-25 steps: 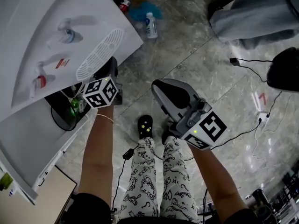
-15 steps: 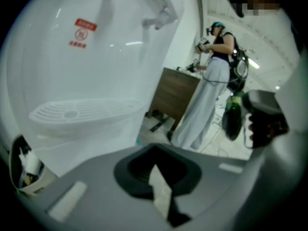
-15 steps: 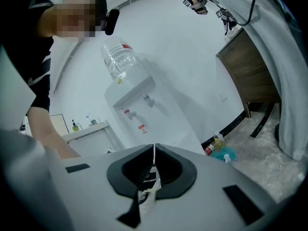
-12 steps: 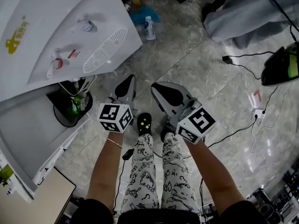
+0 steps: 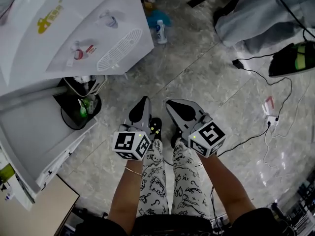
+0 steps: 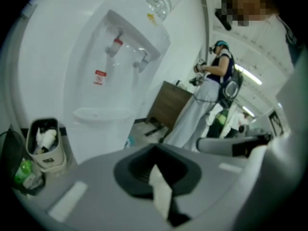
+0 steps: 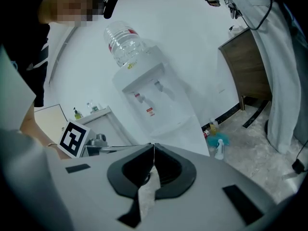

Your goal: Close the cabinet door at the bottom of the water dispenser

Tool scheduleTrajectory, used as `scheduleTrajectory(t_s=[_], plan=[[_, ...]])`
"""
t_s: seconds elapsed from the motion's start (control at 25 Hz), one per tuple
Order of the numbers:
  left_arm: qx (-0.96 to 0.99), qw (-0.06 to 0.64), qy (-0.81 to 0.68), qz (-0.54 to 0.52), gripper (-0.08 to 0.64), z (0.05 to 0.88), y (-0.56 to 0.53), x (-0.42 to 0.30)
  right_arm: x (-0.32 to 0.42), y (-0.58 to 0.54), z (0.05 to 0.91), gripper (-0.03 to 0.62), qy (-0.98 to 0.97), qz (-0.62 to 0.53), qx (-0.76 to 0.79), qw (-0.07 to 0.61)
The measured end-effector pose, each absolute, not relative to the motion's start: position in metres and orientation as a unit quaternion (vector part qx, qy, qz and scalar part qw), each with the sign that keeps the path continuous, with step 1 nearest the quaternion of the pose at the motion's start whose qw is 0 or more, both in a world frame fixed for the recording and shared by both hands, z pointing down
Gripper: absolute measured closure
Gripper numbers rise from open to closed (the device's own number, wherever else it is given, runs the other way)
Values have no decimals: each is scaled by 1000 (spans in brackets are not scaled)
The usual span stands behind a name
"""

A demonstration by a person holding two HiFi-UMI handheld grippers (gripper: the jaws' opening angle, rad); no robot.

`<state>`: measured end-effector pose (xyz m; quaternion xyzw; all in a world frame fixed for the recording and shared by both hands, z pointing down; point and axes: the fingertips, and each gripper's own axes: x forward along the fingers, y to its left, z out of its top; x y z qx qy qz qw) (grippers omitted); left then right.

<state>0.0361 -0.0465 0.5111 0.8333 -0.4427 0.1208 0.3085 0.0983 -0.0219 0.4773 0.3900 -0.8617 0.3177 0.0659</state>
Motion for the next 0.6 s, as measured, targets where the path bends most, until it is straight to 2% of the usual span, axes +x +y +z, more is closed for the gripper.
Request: scheduleTrajectory(t_s=[0.16, 0.6], plan=[[840, 296, -434, 137, 561, 507, -40, 32, 92, -18, 472, 577, -862, 316, 392, 61], [831, 328, -425, 145, 561, 505, -4, 37, 99, -2, 458, 576, -866, 309, 388, 64]])
